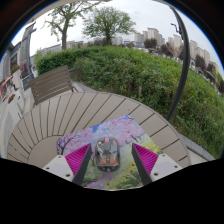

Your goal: Arrange mouse

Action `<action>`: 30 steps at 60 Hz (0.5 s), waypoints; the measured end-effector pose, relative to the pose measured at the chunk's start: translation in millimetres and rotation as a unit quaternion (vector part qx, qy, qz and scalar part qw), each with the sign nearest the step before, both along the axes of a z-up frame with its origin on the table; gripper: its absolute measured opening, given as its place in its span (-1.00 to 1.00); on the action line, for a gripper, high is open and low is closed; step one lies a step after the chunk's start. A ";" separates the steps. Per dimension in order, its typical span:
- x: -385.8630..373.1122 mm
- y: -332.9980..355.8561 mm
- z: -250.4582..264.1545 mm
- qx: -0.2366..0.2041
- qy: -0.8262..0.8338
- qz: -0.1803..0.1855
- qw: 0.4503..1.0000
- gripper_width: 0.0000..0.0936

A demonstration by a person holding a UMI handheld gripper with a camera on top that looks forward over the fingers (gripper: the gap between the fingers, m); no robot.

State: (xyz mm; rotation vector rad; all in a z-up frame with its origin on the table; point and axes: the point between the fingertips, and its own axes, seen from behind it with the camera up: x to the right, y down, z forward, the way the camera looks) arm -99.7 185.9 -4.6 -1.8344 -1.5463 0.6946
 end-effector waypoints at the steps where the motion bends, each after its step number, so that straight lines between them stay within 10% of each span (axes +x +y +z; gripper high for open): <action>1: 2.6 -1.0 4.6 0.000 -0.002 0.001 1.000 0.76; 30: 215.8 -64.0 192.8 0.017 -0.015 0.040 0.999 0.80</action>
